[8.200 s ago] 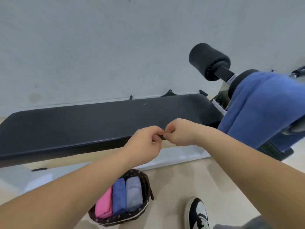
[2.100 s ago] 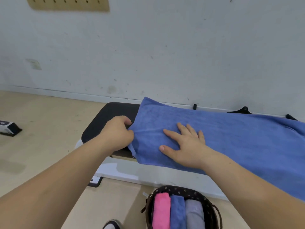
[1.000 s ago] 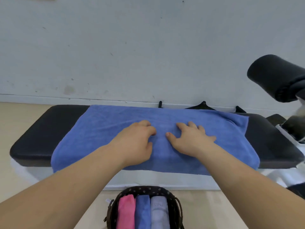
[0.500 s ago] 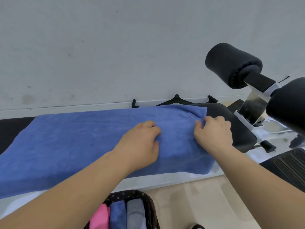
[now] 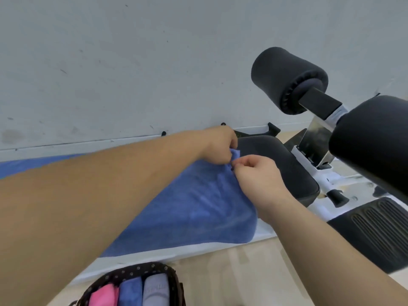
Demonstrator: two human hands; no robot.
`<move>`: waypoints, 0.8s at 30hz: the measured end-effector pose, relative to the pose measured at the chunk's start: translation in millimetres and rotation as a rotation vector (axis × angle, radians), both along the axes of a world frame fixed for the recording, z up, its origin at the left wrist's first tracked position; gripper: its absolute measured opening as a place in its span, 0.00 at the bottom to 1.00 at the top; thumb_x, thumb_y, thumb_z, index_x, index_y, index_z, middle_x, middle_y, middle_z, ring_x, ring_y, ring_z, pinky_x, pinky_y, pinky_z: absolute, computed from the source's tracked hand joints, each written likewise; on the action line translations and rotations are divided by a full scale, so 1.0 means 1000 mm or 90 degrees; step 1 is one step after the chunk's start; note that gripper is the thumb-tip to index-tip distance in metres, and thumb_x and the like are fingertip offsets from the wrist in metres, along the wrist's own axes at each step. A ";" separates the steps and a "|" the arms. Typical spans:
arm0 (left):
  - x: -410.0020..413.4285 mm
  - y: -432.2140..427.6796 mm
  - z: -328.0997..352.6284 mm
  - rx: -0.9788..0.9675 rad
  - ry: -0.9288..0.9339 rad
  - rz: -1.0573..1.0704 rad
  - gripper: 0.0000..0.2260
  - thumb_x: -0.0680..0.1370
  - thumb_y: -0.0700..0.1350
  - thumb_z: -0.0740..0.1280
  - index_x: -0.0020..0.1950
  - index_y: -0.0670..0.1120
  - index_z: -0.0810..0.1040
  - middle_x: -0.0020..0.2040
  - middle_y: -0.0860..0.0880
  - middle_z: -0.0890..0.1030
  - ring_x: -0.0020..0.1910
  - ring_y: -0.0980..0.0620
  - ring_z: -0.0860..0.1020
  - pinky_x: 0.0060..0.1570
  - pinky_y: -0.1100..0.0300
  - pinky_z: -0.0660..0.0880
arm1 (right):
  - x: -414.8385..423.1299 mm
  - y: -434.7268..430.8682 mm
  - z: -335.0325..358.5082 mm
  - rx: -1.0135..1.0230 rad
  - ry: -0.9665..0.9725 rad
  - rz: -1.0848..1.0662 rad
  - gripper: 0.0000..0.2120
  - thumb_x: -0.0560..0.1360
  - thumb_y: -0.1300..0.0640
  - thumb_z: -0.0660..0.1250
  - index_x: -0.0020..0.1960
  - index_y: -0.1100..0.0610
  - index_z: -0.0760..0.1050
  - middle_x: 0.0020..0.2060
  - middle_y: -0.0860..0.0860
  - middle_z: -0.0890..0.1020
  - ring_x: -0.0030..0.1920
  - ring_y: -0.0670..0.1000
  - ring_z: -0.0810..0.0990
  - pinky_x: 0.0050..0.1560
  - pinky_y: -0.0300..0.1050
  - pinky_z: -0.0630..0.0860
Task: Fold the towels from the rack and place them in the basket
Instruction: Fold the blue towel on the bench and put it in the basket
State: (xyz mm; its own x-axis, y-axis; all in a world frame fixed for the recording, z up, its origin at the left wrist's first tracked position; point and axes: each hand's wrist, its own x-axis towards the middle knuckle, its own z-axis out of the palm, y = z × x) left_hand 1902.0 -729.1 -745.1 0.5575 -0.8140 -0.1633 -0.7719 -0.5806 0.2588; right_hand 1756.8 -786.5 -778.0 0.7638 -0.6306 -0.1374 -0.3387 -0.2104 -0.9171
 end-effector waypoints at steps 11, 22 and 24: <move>0.004 0.025 0.037 -0.310 -0.030 0.222 0.08 0.81 0.46 0.61 0.54 0.49 0.80 0.47 0.49 0.83 0.45 0.45 0.83 0.48 0.47 0.82 | -0.015 -0.013 0.022 0.318 0.082 0.171 0.16 0.78 0.46 0.69 0.59 0.54 0.84 0.50 0.53 0.89 0.52 0.56 0.88 0.54 0.52 0.81; 0.001 -0.010 0.001 -0.396 0.224 0.302 0.11 0.78 0.49 0.64 0.60 0.49 0.76 0.53 0.45 0.84 0.51 0.42 0.84 0.53 0.44 0.83 | -0.045 -0.036 -0.002 -0.006 0.078 0.019 0.15 0.80 0.51 0.67 0.48 0.65 0.73 0.38 0.56 0.80 0.37 0.56 0.78 0.35 0.50 0.81; -0.009 -0.009 -0.006 -0.335 0.198 0.262 0.20 0.79 0.43 0.67 0.71 0.47 0.72 0.59 0.45 0.80 0.56 0.44 0.81 0.59 0.50 0.80 | -0.050 -0.040 -0.009 -0.098 0.091 -0.006 0.10 0.79 0.51 0.69 0.48 0.58 0.76 0.40 0.54 0.83 0.41 0.57 0.82 0.44 0.57 0.84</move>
